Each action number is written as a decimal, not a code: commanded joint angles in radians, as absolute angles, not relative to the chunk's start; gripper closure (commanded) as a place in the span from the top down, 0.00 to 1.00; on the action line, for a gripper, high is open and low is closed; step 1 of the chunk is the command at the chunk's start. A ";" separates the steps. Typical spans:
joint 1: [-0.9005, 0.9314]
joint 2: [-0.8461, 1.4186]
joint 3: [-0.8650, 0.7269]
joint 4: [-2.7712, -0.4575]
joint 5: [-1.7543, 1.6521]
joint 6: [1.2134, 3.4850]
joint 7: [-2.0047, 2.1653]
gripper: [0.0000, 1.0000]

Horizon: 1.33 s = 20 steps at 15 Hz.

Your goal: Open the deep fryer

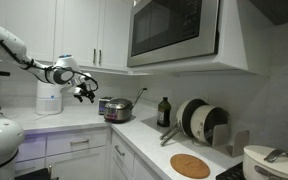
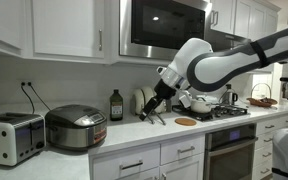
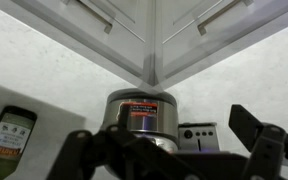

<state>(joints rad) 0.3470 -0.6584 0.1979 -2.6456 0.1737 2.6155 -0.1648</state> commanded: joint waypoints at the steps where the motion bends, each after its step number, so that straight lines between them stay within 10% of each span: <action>1: 0.328 -0.573 0.253 -2.600 0.127 2.742 -0.070 1.00; 20: 0.038 -0.462 0.473 -2.450 -0.182 2.853 0.247 1.00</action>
<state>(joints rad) 0.0221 -0.4646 0.4895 -2.4505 -0.1660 2.8558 0.2374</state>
